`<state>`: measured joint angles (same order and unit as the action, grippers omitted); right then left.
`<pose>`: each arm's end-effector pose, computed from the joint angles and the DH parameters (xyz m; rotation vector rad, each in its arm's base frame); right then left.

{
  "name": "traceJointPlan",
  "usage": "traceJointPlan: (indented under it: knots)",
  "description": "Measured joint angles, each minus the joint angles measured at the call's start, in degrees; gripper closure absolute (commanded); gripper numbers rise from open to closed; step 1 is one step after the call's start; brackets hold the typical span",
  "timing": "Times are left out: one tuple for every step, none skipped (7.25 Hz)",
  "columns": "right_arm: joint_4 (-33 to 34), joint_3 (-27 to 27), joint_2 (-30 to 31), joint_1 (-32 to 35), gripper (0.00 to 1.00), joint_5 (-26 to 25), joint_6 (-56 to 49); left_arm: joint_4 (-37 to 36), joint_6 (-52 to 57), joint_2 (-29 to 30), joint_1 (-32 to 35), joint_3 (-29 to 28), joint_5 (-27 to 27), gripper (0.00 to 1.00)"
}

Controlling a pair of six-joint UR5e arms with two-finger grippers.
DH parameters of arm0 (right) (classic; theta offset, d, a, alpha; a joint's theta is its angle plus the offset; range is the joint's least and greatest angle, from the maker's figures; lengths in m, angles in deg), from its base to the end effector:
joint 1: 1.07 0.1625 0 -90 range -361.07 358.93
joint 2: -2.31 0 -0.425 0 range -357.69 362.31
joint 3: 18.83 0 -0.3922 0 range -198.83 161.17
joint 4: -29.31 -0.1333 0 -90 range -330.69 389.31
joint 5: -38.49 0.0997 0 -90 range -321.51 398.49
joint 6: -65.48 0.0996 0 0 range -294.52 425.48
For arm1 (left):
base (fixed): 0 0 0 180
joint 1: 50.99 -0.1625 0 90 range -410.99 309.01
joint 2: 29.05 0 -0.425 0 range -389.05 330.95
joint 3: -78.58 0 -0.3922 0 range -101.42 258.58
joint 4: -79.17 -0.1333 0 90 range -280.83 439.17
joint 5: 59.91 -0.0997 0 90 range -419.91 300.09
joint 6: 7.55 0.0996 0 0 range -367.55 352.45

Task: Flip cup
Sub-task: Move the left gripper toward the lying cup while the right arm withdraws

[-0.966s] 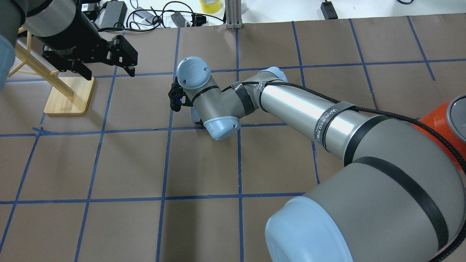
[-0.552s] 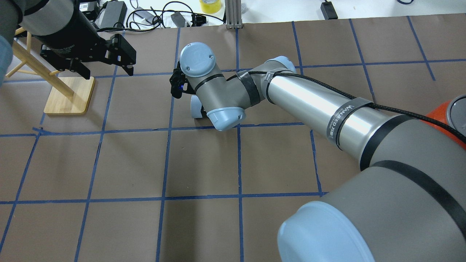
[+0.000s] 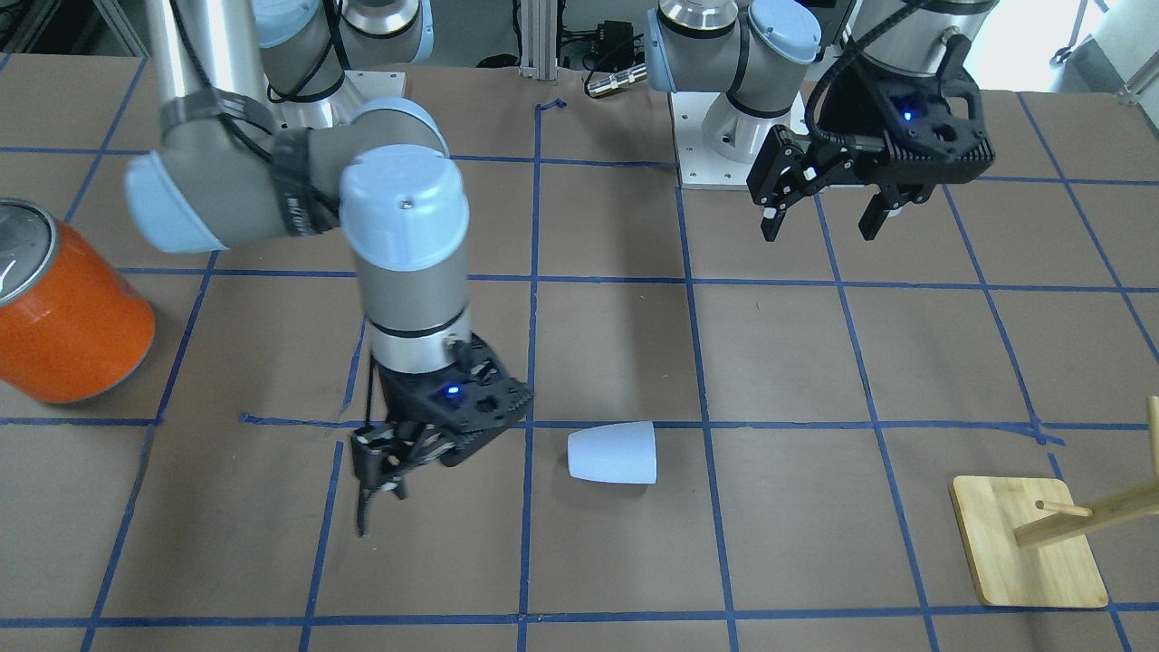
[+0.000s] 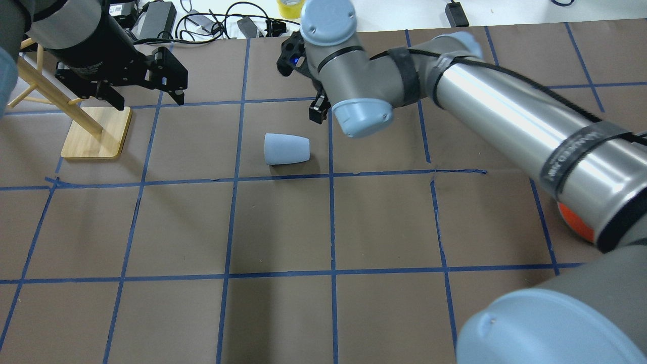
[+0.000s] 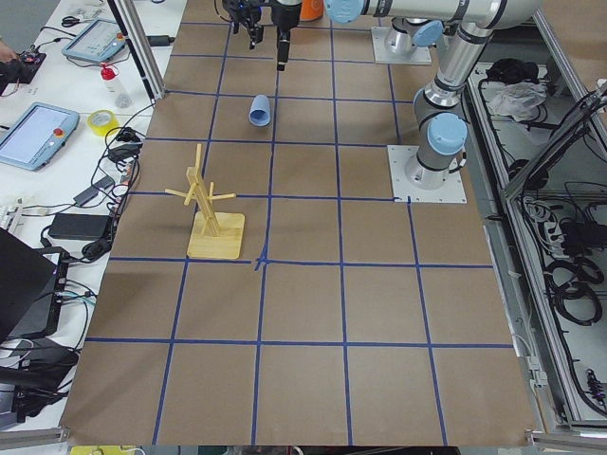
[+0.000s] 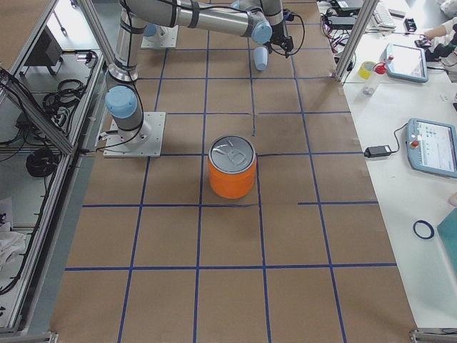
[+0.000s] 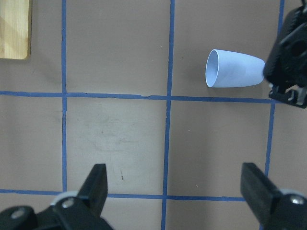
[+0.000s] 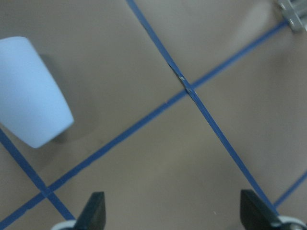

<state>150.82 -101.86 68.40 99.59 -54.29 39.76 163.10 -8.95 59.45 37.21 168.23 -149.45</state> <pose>0.2500 -0.6336 0.3655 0.9393 -2.8887 0.3753 -0.1185 -0.4973 0.5151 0.0864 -3.1254 0.2165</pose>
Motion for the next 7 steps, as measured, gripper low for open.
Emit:
traceJointPlan:
  knots:
    - [-3.2, -0.1, 1.4, -6.1, 0.0, 3.7, 5.6, -1.6, 0.2, 2.1, 0.0, 0.3, 1.8, 0.0]
    - [-6.4, 0.0, 2.5, -10.9, 0.0, 5.5, 9.6, -3.1, 0.4, 5.1, -0.1, 0.5, 5.0, 0.0]
    - [-8.3, 0.1, 3.3, -13.3, 0.0, 5.3, 15.5, -5.1, 0.8, 8.8, -0.1, 0.5, 7.8, 0.0]
    - [-9.7, 0.4, 4.1, -14.1, 0.0, 4.3, 21.9, -7.2, 1.7, 12.8, -0.1, 0.2, 10.4, 0.0]
    - [-11.2, 0.6, 5.1, -14.2, 0.0, 3.8, 25.4, -9.0, 2.7, 16.9, -0.1, 0.2, 13.5, 0.0]
    - [-12.1, 0.7, 6.0, -14.2, 0.0, 3.4, 27.0, -11.0, 3.3, 20.9, -0.1, 0.2, 16.4, 0.0]
    - [-12.7, 0.7, 6.5, -14.2, 0.0, 3.2, 27.8, -12.4, 3.6, 24.1, -0.1, 0.4, 19.5, 0.0]
